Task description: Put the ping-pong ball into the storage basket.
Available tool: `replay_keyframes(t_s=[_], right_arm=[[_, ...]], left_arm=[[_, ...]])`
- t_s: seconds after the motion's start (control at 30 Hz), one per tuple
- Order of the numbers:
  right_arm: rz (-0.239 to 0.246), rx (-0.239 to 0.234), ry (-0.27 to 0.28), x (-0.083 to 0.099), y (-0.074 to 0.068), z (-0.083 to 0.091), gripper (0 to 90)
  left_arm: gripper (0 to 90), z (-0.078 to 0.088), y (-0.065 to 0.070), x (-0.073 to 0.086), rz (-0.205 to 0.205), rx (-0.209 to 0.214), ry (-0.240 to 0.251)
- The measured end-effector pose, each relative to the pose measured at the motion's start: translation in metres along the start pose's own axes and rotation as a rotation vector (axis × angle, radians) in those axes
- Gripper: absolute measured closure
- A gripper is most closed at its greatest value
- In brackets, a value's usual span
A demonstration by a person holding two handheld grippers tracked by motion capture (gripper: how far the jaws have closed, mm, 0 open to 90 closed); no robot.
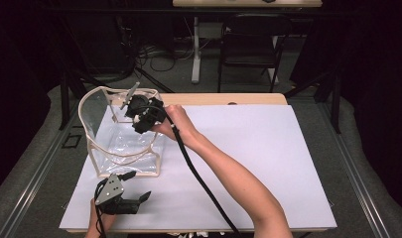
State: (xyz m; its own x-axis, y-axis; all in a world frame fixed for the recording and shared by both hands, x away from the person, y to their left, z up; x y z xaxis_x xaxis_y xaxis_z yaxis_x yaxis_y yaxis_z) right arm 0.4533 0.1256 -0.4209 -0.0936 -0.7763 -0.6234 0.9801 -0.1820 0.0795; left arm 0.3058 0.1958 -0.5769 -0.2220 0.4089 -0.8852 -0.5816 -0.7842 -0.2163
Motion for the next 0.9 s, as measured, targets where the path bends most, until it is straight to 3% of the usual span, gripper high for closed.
replay_keyframes(t_s=[0.9], right_arm=[[-0.012, -0.056, -0.075, 0.007, -0.007, -0.016, 50.3]], left_arm=[[16.1, 0.000, 0.000, 0.000, 0.000, 0.002, 0.003]])
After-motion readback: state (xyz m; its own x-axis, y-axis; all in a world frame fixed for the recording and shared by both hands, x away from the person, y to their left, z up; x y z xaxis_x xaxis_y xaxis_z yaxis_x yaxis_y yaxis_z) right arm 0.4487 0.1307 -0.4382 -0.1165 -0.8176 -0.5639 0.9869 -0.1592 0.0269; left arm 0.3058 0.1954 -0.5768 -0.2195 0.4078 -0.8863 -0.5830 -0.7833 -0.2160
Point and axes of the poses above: each handheld gripper's, and its own axes: z roughly backward along the jaws, x roughly out of its underside, y roughly to its right, the point moved 7 cm from there along -z, roughly forward along the jaws, and after that the axes turned 15 degrees about -x, right-handed, at the moved point
